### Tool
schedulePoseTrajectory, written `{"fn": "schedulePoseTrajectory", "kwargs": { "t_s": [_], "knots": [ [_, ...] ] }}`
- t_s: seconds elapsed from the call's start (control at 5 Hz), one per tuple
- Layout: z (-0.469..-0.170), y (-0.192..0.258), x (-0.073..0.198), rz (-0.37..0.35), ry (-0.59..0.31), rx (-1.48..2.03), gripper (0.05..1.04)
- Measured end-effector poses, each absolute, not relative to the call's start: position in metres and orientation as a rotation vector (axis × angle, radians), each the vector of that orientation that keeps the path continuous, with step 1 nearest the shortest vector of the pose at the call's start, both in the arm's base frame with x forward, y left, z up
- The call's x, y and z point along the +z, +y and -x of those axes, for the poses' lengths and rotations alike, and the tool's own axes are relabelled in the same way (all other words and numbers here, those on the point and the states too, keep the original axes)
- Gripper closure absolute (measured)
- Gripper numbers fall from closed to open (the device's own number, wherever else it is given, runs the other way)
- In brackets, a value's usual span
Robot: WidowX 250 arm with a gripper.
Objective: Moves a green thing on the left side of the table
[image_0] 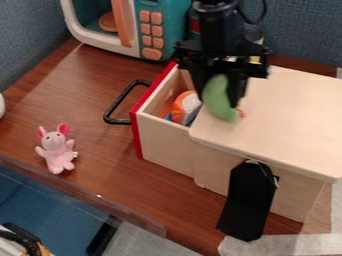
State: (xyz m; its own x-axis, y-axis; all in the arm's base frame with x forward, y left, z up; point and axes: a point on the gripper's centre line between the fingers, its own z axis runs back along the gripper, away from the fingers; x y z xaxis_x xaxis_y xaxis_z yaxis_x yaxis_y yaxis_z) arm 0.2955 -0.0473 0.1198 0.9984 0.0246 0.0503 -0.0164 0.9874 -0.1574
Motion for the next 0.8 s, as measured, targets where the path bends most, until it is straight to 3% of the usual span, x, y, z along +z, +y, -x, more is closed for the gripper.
{"fn": "schedulePoseTrajectory", "kwargs": {
  "t_s": [0.2, 0.4, 0.8],
  "knots": [
    [-0.306, -0.003, 0.153, 0.18, -0.102, 0.141, 0.65],
    [-0.315, 0.037, 0.167, 0.164, -0.13, 0.215, 0.651],
    [-0.339, 0.133, 0.112, 0.146, -0.128, 0.179, 0.651]
  ]
}}
